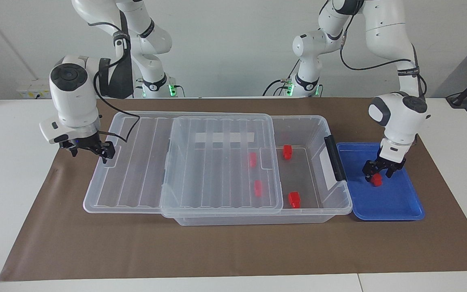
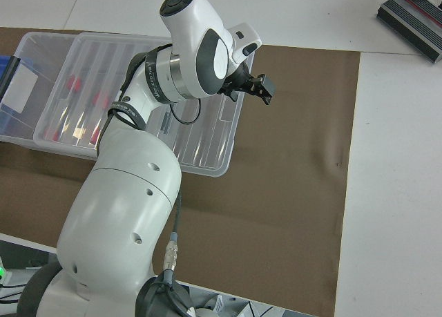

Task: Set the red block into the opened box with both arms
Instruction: 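Slide the clear lid toward the right gripper while the left gripper grasps the block, then lift the red block out of the blue tray with the left gripper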

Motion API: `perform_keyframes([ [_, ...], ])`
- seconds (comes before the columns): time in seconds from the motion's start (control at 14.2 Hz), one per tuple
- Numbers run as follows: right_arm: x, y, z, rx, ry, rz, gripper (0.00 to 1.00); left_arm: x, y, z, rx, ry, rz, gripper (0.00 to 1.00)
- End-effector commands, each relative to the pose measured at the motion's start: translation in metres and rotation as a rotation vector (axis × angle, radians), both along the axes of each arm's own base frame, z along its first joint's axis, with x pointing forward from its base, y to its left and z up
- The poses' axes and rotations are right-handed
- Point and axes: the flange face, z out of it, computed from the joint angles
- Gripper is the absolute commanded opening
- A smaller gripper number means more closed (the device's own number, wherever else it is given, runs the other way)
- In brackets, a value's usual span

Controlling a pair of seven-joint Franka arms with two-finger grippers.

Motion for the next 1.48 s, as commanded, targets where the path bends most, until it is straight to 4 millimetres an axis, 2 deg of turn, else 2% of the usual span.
perform_keyframes([
  [0.0, -0.014, 0.0, 0.033, 0.001, -0.014, 0.004, 1.0, -0.003, 0.002, -0.001, 0.013, -0.017, -0.011, 0.65],
  [0.28, -0.027, 0.008, 0.084, 0.12, -0.05, -0.044, 1.0, -0.003, 0.002, 0.0, 0.012, -0.015, -0.007, 0.19],
  [0.42, -0.034, 0.01, 0.107, 0.174, -0.061, -0.063, 1.0, -0.003, 0.0, -0.001, 0.01, -0.011, -0.005, 0.04],
  [0.7, -0.054, 0.015, 0.149, 0.249, -0.03, -0.089, 1.0, -0.002, -0.003, 0.004, -0.002, 0.007, 0.031, 0.04],
  [0.84, -0.063, 0.016, 0.164, 0.297, 0.015, -0.103, 1.0, 0.002, -0.004, 0.02, -0.006, 0.036, 0.046, 0.04],
  [0.99, -0.065, 0.019, 0.158, 0.308, 0.032, -0.102, 1.0, 0.011, -0.003, 0.053, -0.007, 0.074, 0.05, 0.04],
  [1.2, -0.065, 0.012, 0.155, 0.308, 0.021, -0.111, 1.0, 0.024, -0.014, 0.118, -0.012, 0.136, 0.065, 0.04],
  [1.34, -0.068, 0.015, 0.153, 0.307, 0.026, -0.104, 1.0, 0.03, -0.029, 0.165, -0.021, 0.181, 0.091, 0.04],
  [1.41, -0.069, 0.015, 0.152, 0.307, 0.03, -0.091, 1.0, 0.031, -0.044, 0.187, -0.025, 0.201, 0.109, 0.05],
])
